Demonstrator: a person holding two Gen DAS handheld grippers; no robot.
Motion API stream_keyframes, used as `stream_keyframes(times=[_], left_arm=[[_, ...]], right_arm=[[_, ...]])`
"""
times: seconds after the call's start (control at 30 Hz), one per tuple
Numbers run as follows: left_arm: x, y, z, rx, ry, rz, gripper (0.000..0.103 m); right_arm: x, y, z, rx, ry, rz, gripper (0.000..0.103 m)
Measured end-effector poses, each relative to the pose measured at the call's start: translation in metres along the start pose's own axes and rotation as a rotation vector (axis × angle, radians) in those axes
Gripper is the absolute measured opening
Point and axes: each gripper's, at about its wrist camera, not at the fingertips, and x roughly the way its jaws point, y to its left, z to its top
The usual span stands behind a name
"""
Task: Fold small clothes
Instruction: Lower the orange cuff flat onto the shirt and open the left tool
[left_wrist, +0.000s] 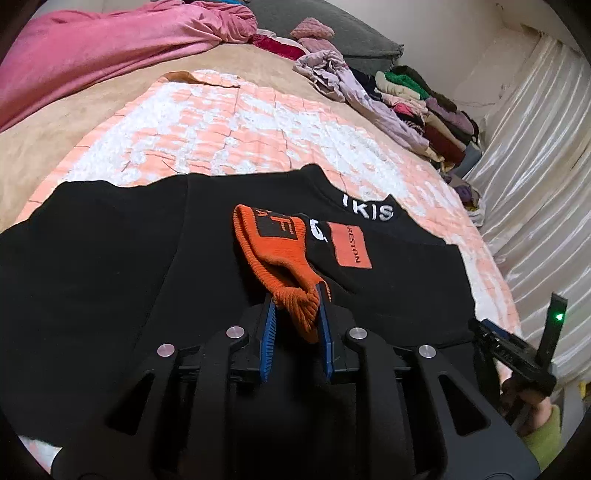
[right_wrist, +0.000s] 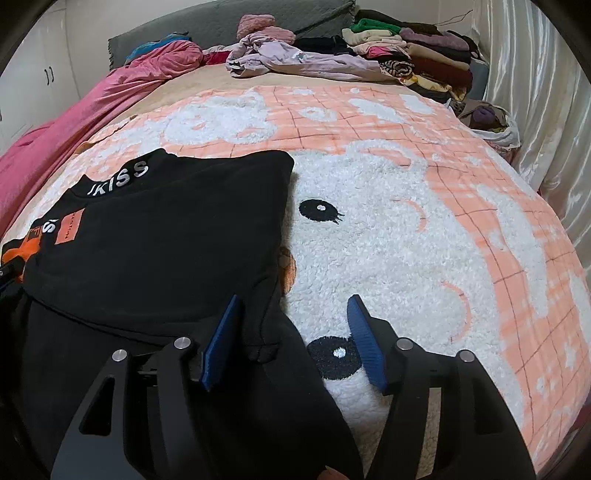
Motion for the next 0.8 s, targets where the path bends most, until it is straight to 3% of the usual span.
stream_keyframes(times=[0.23, 0.33, 0.43, 0.67, 0.8], left_arm=[[-0.013, 0.005, 0.002, -0.011, -0.017, -0.02, 0.014], [-0.012, 0.002, 0.0, 0.038, 0.002, 0.032, 0.017], [-0.012, 0.009, -0.001, 0.014, 0.006, 0.039, 0.018], [-0.045, 0.004, 0.004, 0.061, -0.165, 0.13, 0.018], [-0.042, -0.01, 0.002, 0.124, -0.178, 0.131, 0.018]], right_arm=[[-0.015, 0.004, 0.006, 0.006, -0.04, 0.033, 0.061], [-0.022, 0.009, 0.01, 0.001, -0.067, 0.04, 0.061], [-0.026, 0.016, 0.014, -0.011, -0.078, 0.052, 0.061], [-0.031, 0.034, 0.018, -0.044, -0.105, 0.086, 0.061], [-0.031, 0.051, 0.018, -0.087, -0.121, 0.131, 0.061]])
